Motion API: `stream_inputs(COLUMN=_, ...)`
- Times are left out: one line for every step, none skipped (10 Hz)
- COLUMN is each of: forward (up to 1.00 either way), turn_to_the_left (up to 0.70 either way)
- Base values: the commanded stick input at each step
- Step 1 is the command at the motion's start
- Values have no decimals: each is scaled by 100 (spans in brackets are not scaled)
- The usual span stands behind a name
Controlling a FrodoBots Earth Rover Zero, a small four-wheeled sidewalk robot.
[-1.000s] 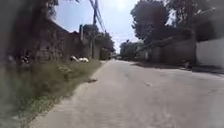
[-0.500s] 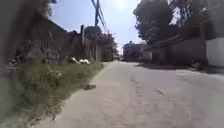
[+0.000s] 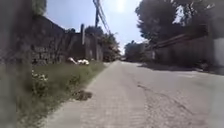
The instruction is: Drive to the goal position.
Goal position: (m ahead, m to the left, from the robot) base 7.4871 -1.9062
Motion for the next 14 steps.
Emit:
stream_inputs(forward=100, turn_to_the_left=-2)
stream_inputs(forward=100, turn_to_the_left=1)
stream_inputs(forward=100, turn_to_the_left=2)
stream_inputs(forward=100, turn_to_the_left=2)
stream_inputs(forward=100, turn_to_the_left=2)
stream_inputs(forward=100, turn_to_the_left=2)
stream_inputs(forward=100, turn_to_the_left=2)
stream_inputs(forward=100, turn_to_the_left=2)
stream_inputs(forward=100, turn_to_the_left=7)
stream_inputs(forward=100, turn_to_the_left=20)
stream_inputs(forward=100, turn_to_the_left=36)
stream_inputs(forward=100, turn_to_the_left=29)
stream_inputs(forward=100, turn_to_the_left=8)
stream_inputs(forward=100, turn_to_the_left=2)
